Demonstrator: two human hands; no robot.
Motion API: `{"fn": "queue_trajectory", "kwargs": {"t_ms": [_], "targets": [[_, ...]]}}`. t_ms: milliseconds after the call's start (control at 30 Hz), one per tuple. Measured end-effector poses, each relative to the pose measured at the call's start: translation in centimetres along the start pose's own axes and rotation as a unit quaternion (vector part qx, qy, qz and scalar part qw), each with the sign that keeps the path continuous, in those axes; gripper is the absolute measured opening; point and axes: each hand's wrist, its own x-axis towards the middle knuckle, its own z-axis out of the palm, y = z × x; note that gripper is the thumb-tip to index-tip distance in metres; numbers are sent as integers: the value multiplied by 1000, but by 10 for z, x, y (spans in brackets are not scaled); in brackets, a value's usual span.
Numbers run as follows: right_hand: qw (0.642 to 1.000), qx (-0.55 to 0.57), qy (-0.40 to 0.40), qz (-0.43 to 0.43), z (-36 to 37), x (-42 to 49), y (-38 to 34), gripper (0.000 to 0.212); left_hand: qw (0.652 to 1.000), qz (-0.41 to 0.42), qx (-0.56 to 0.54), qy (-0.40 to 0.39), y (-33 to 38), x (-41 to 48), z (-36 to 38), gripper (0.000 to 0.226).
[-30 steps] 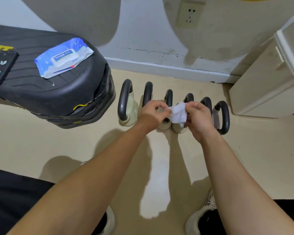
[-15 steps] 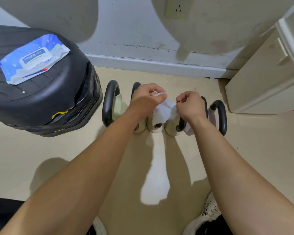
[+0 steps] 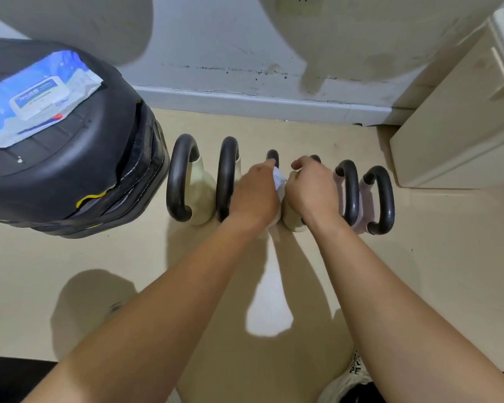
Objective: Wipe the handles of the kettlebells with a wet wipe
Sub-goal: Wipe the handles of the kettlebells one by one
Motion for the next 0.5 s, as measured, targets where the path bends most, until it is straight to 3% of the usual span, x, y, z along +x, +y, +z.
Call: {"fn": "queue_trajectory", "kwargs": {"t_ms": [67,133,200,300,400,500], "targets": [[994,73,-67,45,6,-8,5,40,997,-27,-64,-26,4,-6,1,21],[977,155,-125,75,18,-12,7,23,985,-57,-158,-41,2,-9,-3,33],[957,228,-144,106,30,-11,8,18,974,-76,-211,-39,-2,-12,-5,35],[895,388,-146,165,49,-1,18,38,972,-129,-192,-40,-15,-4,6,20],[837,500,-123,185,52,2,14,19,976,-140,-160,-37,-23,2,22,26],[802,551,-122,195,50,7,9,19,965,-177,-189,-27,-26,7,34,41]]}}
